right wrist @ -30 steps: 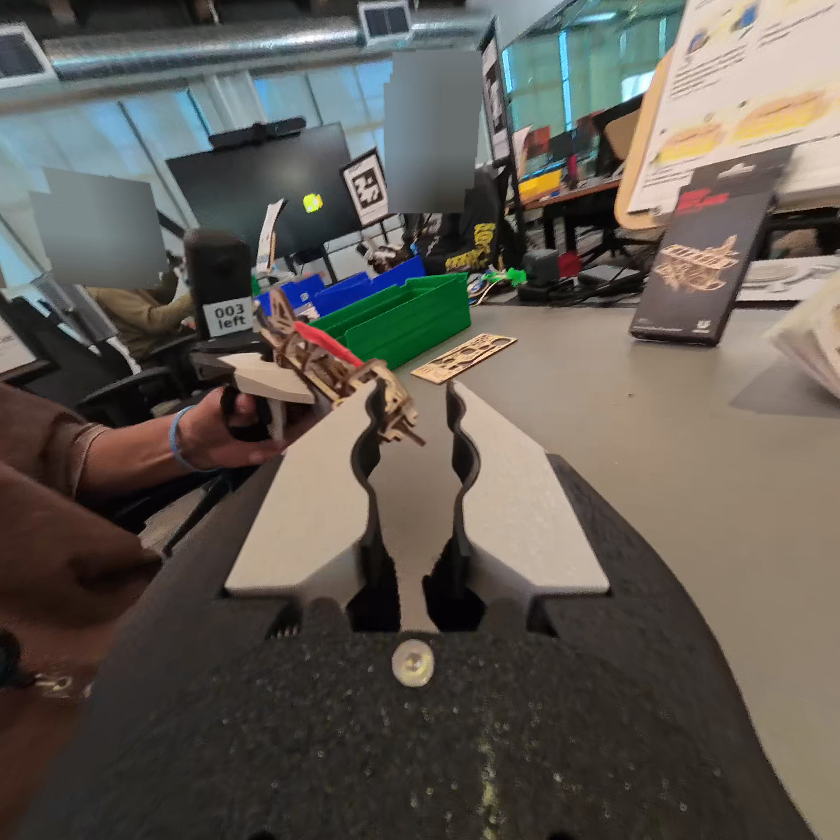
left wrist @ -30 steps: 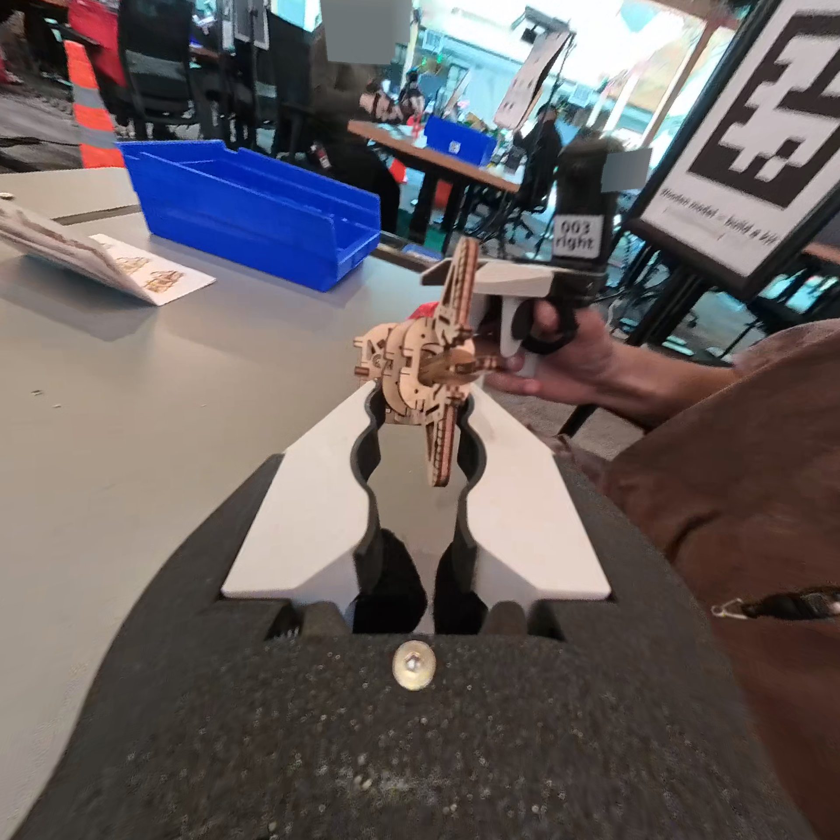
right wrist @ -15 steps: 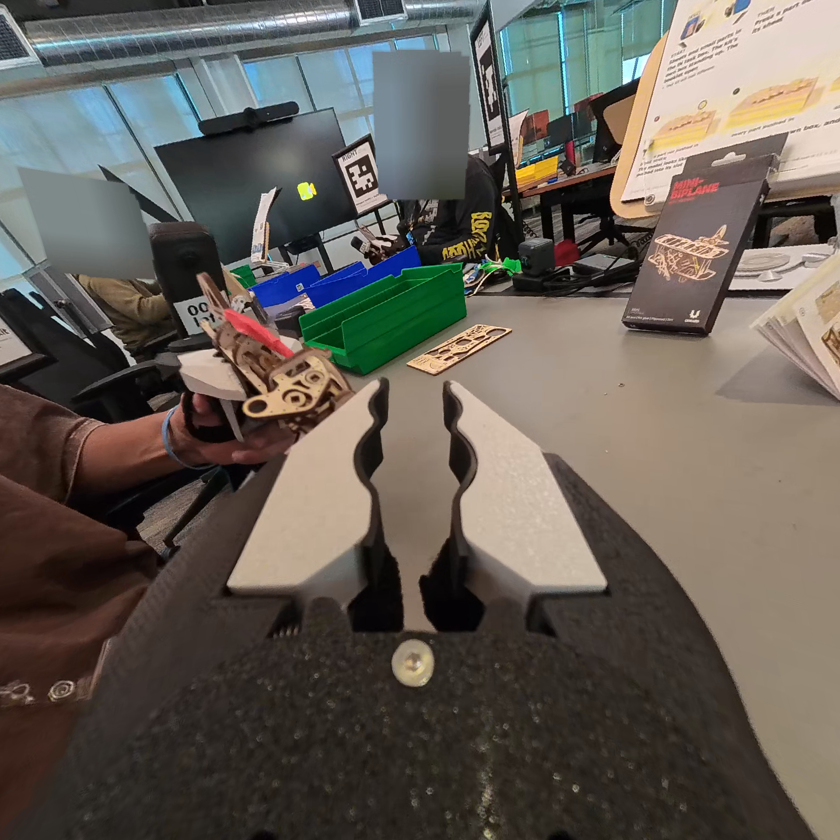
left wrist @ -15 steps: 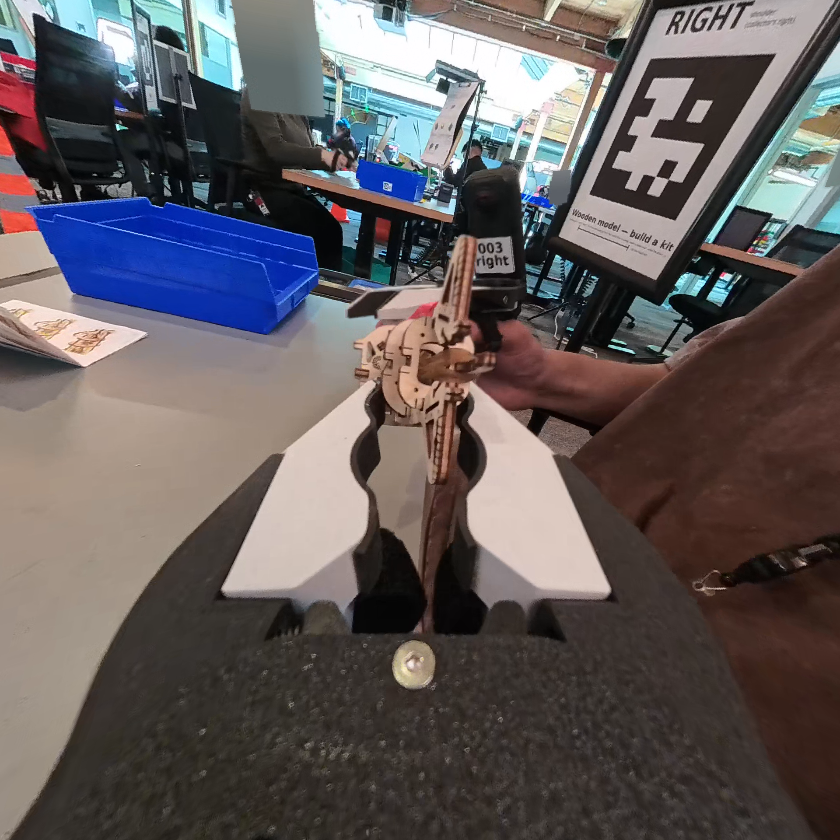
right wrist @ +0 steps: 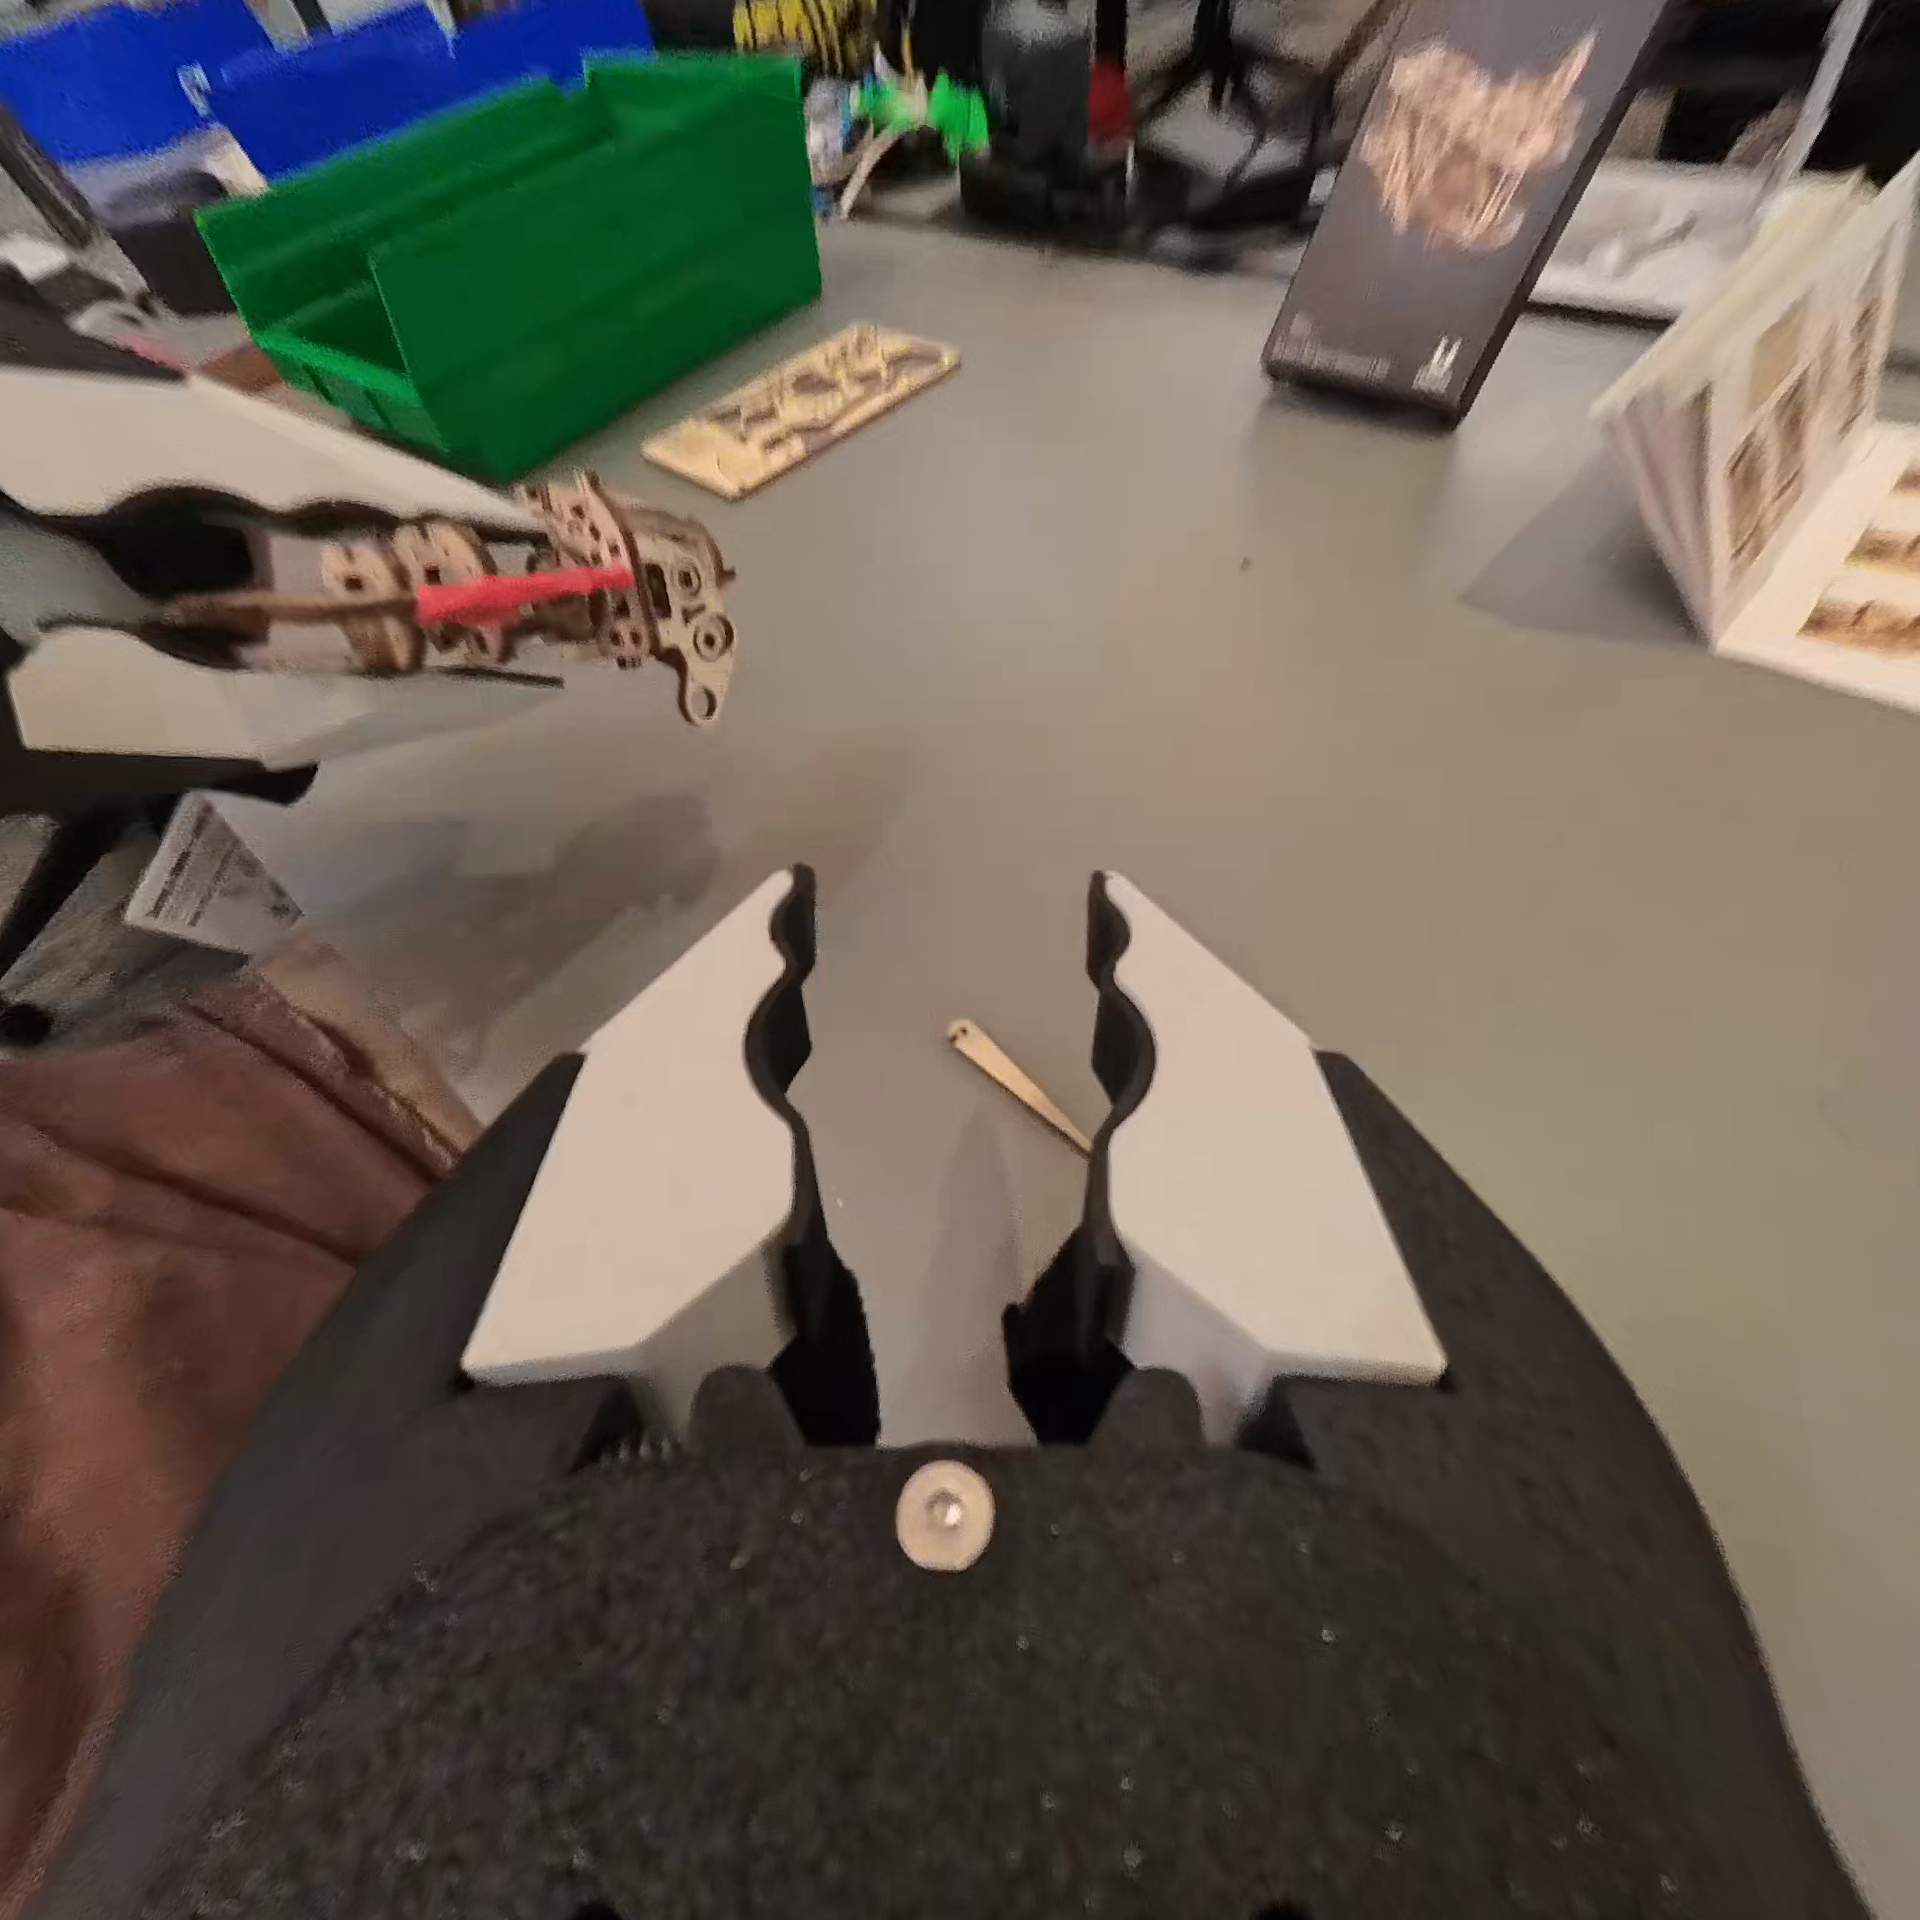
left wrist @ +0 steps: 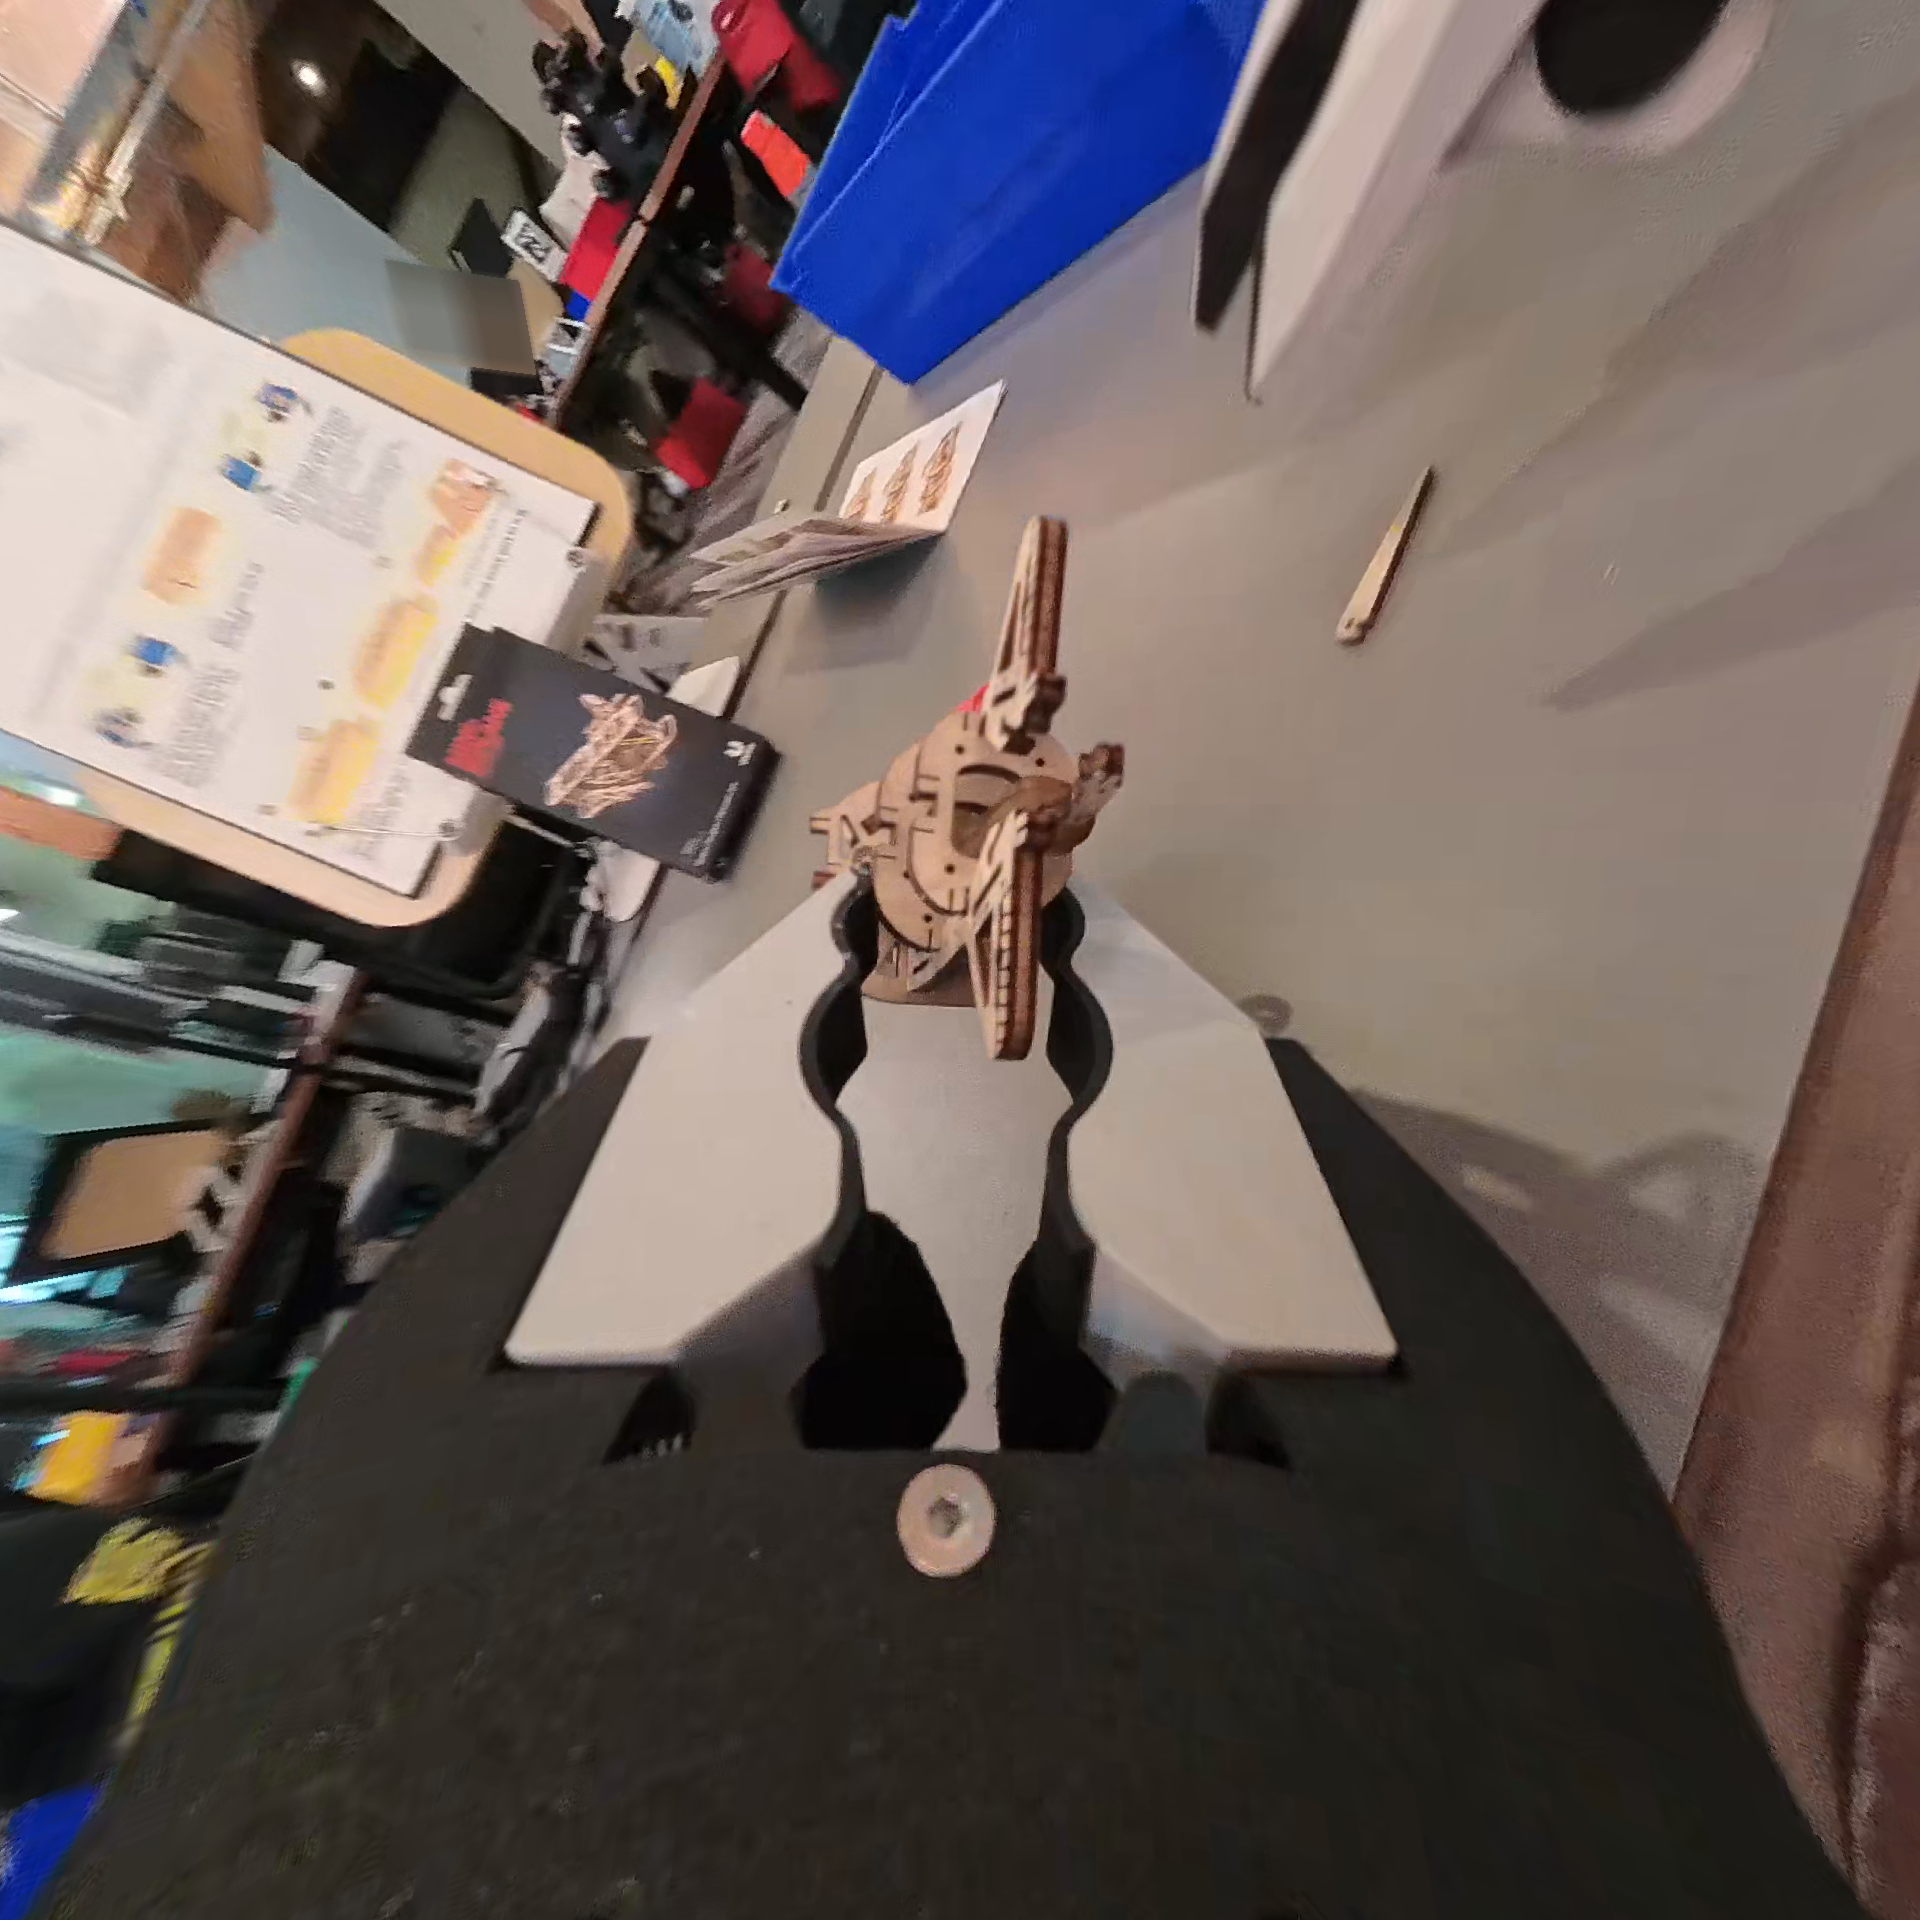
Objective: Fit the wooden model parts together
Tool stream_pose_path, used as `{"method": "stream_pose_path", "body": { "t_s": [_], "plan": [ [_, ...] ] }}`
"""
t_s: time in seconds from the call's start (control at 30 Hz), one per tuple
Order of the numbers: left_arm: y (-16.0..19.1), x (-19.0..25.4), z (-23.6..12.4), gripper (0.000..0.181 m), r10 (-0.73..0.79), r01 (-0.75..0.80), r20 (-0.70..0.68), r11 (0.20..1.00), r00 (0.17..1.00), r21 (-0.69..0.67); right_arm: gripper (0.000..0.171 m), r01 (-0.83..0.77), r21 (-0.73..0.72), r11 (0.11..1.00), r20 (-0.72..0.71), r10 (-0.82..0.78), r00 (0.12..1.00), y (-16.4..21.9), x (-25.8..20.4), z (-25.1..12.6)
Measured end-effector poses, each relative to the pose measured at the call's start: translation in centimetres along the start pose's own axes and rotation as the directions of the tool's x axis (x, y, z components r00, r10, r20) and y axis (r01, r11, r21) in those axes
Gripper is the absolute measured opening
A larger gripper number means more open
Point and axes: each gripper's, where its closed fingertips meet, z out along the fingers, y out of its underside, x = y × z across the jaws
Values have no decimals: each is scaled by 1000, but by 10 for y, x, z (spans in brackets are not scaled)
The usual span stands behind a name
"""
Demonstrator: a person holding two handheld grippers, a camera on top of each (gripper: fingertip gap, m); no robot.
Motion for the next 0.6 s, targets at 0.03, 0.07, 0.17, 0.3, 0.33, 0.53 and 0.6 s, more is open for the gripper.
{"method": "stream_pose_path", "body": {
  "t_s": [0.03,0.07,0.17,0.3,0.33,0.53,0.6],
  "plan": [
    [0,0,-3,28,28,-28,24,999,999,-16,55,15,29,999,-4,-15,1000,-3,-3,-3],
    [-1,1,-7,28,43,-42,38,999,998,-27,59,24,40,999,-4,-24,1000,-3,-7,-7],
    [-3,6,-15,29,55,-52,53,997,997,-50,72,28,40,999,-1,-28,1000,8,-19,-16],
    [7,20,-27,28,132,-128,33,985,991,-117,73,71,25,997,-40,-70,997,20,-29,-24],
    [10,26,-31,29,144,-141,11,982,990,-129,76,104,48,993,-51,-102,993,21,-32,-25],
    [16,35,-58,29,176,-170,20,972,984,-162,80,147,-21,989,-91,-149,985,48,-49,-40],
    [12,37,-68,28,156,-150,34,978,987,-148,81,128,-11,992,-58,-128,990,51,-65,-48]
  ]
}}
